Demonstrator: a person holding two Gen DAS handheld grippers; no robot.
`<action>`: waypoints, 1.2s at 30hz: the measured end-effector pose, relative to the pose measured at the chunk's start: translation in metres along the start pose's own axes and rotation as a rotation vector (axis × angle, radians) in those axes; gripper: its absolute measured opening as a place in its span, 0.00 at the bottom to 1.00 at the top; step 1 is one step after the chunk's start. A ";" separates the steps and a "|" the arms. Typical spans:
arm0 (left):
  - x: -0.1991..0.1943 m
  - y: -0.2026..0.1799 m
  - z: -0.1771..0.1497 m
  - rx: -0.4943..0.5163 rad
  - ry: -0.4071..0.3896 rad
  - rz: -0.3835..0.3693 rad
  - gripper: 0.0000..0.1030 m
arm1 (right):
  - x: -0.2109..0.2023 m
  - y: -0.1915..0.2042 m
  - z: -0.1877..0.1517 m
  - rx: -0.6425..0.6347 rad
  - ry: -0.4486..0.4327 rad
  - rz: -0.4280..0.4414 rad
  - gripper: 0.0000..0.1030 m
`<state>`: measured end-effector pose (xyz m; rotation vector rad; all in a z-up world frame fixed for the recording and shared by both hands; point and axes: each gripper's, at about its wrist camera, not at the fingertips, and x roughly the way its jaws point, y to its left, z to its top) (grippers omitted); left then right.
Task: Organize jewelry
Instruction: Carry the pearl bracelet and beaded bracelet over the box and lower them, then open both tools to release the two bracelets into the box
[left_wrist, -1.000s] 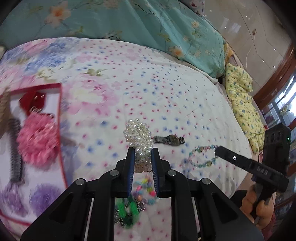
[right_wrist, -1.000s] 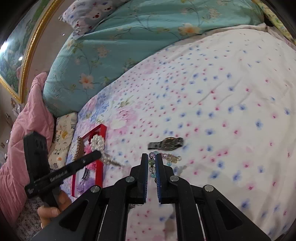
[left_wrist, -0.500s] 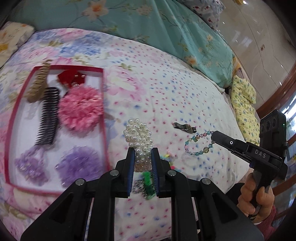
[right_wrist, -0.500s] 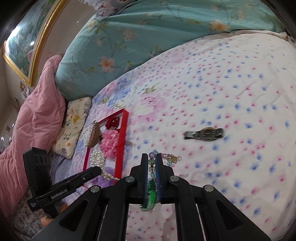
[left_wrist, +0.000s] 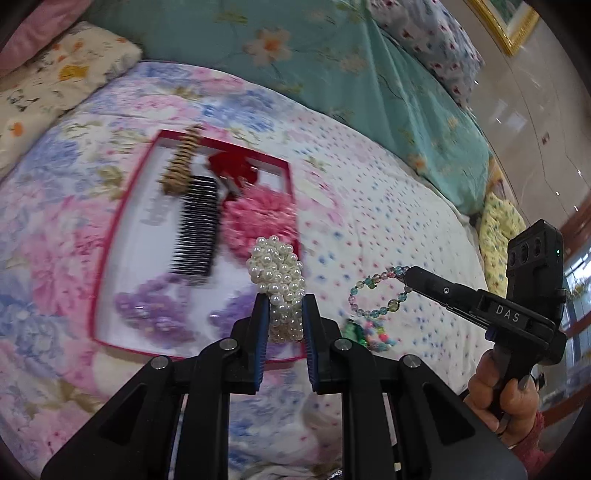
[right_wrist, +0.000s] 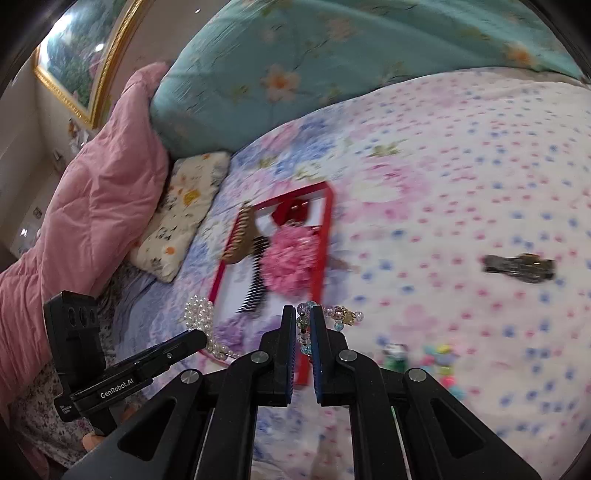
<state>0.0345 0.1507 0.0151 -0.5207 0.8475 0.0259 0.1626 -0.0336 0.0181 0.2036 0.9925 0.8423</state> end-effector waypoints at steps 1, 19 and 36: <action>-0.003 0.005 0.000 -0.008 -0.006 0.008 0.15 | 0.007 0.007 0.001 -0.012 0.007 0.010 0.07; 0.023 0.098 0.017 -0.166 0.016 0.069 0.15 | 0.107 0.060 0.006 -0.062 0.128 0.069 0.07; 0.079 0.113 0.035 -0.153 0.082 0.125 0.06 | 0.144 0.020 -0.005 -0.059 0.192 -0.065 0.07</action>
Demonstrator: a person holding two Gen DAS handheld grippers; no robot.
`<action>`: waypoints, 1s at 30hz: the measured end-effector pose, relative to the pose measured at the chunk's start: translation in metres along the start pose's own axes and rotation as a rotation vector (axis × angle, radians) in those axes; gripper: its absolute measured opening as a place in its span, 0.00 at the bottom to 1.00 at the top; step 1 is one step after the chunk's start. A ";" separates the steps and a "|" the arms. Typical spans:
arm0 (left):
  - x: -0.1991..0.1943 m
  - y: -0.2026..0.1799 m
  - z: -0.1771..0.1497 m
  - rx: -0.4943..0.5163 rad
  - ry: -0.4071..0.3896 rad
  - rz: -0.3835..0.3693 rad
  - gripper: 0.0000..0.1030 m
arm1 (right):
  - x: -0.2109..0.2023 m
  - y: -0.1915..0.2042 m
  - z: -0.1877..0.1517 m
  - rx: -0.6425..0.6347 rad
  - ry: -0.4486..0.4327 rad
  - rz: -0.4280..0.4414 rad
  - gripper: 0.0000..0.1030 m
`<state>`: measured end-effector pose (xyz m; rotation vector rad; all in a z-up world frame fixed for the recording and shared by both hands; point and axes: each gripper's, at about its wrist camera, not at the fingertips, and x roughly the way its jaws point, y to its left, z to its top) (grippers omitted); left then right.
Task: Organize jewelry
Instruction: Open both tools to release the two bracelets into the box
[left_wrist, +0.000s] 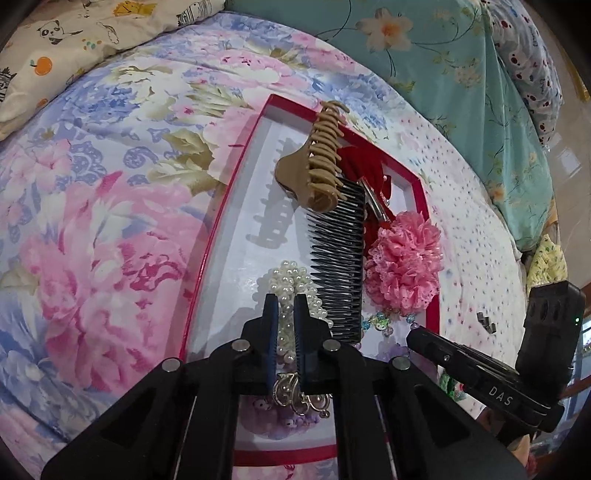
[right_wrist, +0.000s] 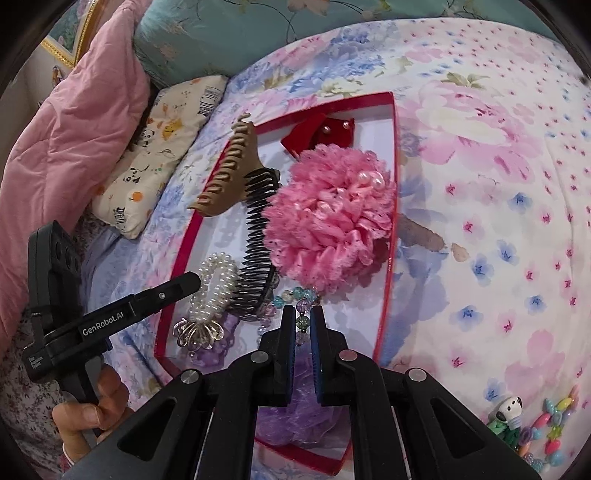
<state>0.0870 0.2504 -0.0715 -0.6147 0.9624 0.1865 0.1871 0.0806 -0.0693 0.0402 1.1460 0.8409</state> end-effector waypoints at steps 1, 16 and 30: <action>0.001 0.000 0.000 0.001 0.002 -0.001 0.06 | 0.001 -0.001 0.000 0.000 0.002 -0.001 0.07; 0.010 -0.001 -0.003 0.004 0.020 0.011 0.06 | 0.012 -0.002 0.000 -0.003 0.022 -0.020 0.07; 0.008 -0.004 -0.004 0.004 0.023 0.047 0.32 | -0.014 0.003 0.004 0.024 -0.021 0.046 0.41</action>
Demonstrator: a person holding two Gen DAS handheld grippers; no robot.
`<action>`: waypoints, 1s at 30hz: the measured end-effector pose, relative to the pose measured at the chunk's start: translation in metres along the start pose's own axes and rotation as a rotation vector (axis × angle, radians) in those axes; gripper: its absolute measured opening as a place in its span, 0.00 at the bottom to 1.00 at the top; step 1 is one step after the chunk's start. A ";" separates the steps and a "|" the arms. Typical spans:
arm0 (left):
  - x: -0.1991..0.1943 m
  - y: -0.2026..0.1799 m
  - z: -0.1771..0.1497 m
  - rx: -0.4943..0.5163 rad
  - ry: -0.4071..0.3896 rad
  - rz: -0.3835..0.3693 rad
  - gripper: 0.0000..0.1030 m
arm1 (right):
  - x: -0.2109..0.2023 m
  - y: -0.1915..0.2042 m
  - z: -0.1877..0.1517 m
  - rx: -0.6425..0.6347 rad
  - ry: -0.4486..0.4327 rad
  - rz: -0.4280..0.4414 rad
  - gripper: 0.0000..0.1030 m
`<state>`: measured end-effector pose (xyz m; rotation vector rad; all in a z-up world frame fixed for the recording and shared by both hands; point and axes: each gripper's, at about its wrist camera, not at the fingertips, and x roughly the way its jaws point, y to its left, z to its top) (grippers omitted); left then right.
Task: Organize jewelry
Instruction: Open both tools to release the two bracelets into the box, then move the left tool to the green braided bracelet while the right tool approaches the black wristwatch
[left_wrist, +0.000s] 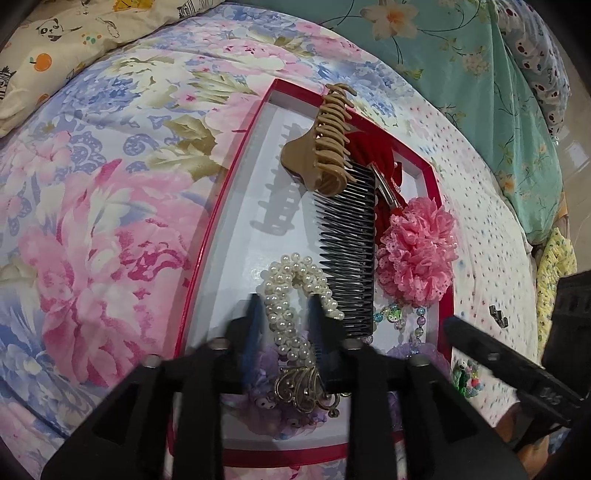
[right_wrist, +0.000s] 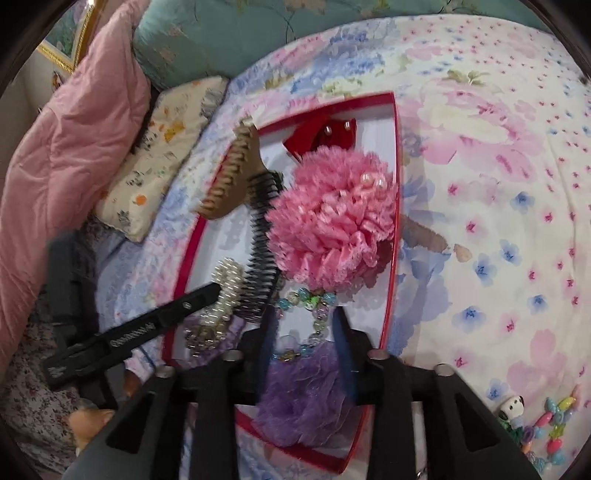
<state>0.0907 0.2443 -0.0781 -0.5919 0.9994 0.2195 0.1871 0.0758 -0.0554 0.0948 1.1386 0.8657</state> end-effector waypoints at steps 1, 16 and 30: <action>-0.002 0.000 -0.001 0.001 -0.006 0.004 0.34 | -0.007 0.000 0.000 0.003 -0.016 0.012 0.42; -0.039 -0.015 -0.024 0.011 -0.035 -0.043 0.51 | -0.108 -0.062 -0.027 0.122 -0.171 -0.037 0.56; -0.066 -0.072 -0.062 0.115 -0.020 -0.112 0.51 | -0.156 -0.127 -0.078 0.252 -0.210 -0.135 0.57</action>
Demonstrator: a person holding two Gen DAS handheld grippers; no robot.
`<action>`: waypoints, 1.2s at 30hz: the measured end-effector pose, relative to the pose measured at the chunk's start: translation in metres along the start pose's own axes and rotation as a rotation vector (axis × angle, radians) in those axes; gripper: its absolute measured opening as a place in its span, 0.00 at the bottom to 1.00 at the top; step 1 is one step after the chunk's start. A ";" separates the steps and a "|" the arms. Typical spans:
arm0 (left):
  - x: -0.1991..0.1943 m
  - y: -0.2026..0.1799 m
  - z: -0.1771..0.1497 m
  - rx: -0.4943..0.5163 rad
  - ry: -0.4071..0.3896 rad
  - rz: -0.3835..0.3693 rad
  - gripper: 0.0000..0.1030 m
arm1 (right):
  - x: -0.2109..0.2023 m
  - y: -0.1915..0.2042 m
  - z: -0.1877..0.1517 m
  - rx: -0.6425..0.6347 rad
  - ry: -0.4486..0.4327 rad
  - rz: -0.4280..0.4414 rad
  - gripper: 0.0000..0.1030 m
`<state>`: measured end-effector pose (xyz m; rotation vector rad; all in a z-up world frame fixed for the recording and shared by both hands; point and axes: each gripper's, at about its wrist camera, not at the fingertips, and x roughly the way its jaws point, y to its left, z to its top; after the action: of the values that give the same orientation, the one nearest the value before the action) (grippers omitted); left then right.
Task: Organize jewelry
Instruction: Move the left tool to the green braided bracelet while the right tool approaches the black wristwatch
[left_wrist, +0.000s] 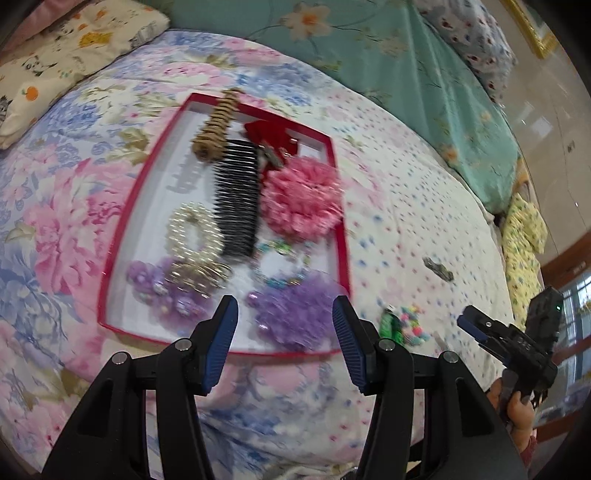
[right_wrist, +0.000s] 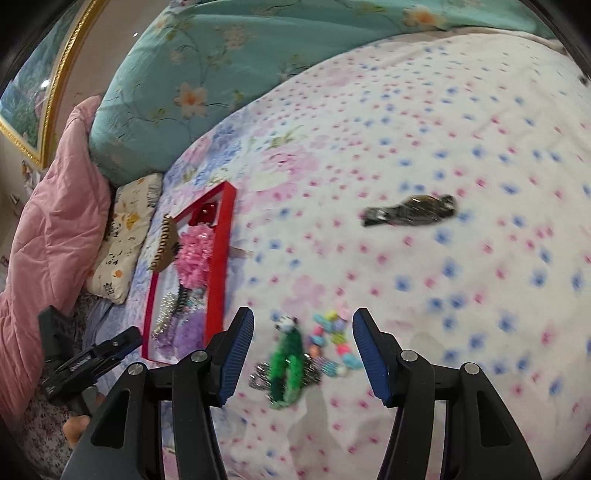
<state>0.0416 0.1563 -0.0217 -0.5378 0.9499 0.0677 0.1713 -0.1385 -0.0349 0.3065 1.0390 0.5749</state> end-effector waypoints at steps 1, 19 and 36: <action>0.000 -0.004 -0.002 0.009 0.005 -0.004 0.51 | -0.001 -0.002 -0.002 0.003 -0.001 -0.003 0.57; 0.012 -0.059 -0.044 0.101 0.102 -0.057 0.51 | -0.010 -0.020 -0.022 -0.013 -0.007 -0.045 0.57; 0.062 -0.123 -0.069 0.239 0.227 -0.091 0.51 | -0.002 -0.018 0.032 -0.302 0.104 -0.133 0.57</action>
<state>0.0610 0.0070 -0.0523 -0.3708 1.1354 -0.1908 0.2041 -0.1538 -0.0269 -0.0580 1.0469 0.6229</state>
